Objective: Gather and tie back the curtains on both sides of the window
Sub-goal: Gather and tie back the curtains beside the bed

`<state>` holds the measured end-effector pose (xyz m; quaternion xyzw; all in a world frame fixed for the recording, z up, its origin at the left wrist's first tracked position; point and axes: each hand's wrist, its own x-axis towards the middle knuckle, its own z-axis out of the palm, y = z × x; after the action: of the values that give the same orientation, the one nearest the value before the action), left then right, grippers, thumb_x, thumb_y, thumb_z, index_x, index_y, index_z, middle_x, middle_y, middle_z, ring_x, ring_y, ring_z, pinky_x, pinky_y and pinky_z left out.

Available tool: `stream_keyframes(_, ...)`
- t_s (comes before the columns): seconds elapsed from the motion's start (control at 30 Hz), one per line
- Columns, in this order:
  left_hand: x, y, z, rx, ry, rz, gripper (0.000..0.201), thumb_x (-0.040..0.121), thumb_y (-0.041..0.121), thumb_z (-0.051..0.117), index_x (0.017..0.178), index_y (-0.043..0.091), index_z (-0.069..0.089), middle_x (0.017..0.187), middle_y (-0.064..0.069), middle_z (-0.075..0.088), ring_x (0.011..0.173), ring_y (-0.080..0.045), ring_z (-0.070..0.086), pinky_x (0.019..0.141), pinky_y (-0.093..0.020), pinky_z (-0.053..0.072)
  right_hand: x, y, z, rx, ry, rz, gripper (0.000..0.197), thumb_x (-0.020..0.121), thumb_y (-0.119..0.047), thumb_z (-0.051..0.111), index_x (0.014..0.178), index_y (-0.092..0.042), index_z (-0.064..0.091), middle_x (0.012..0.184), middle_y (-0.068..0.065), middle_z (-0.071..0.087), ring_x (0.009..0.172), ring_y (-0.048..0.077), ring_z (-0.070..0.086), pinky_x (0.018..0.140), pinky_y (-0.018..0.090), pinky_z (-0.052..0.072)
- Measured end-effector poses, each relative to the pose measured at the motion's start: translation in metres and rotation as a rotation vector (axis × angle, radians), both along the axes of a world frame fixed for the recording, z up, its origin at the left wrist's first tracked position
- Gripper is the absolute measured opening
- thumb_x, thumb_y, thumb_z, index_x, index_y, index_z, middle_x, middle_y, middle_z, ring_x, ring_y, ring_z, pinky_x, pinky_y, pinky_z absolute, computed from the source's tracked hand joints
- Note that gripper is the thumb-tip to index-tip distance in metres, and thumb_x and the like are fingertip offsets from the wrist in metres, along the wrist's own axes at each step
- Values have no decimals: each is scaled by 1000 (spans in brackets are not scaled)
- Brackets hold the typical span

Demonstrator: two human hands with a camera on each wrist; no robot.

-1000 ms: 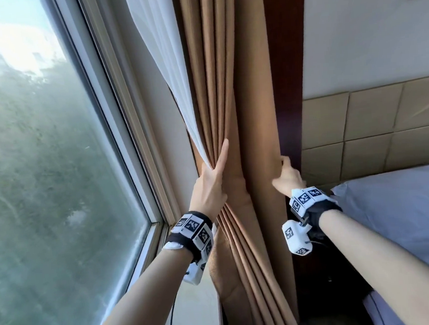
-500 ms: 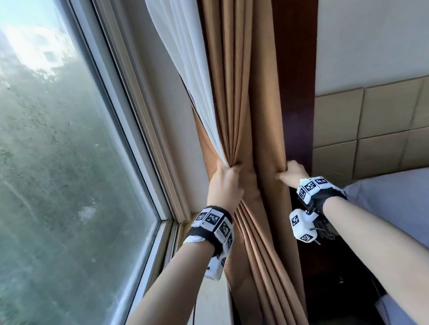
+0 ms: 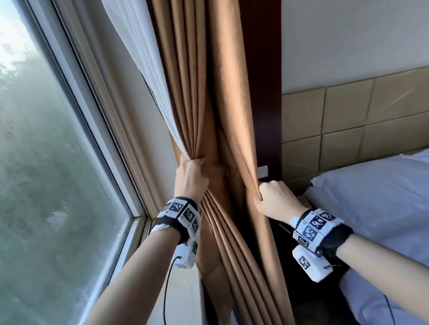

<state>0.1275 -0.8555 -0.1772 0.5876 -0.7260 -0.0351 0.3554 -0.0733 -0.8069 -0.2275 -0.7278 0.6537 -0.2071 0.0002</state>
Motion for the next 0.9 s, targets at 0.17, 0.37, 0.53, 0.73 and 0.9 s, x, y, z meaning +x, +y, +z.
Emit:
stream_keyframes(0.17,-18,7,-4,-67,31,-32,34,87,36,59,111,15,72,115,-15,60,102,-33,61,88,-28,47,18,15,3,8,121,64,26,97,-22,43,90,-4,60,93,18,68,89,40,60,81,35,36)
stream_keyframes(0.37,-28,24,-1,-25,83,-62,83,74,81,47,114,11,69,120,-10,61,109,-22,61,95,-25,47,49,-2,-6,47,126,101,21,96,-17,40,99,-5,57,100,18,67,97,37,62,97,43,39)
stream_keyframes(0.53,-25,26,1,7,28,-12,24,85,29,60,92,7,68,108,-15,52,93,-37,60,80,-33,51,56,-8,-8,89,139,243,10,92,-14,41,97,-10,49,104,19,63,97,38,61,91,43,42)
stream_keyframes(0.73,4,16,-3,-68,18,-36,21,81,4,51,98,7,62,106,-22,49,87,-48,59,77,-41,52,17,-57,-19,329,-177,291,44,80,-10,47,119,-21,64,117,2,61,105,17,58,93,25,44)
stream_keyframes(0.9,24,8,-3,-116,-17,-69,94,79,-3,46,146,51,11,109,-16,47,88,-45,59,77,-39,52,-21,-128,-20,273,-539,-23,55,84,-8,57,136,-21,44,115,2,57,109,19,55,84,24,40)
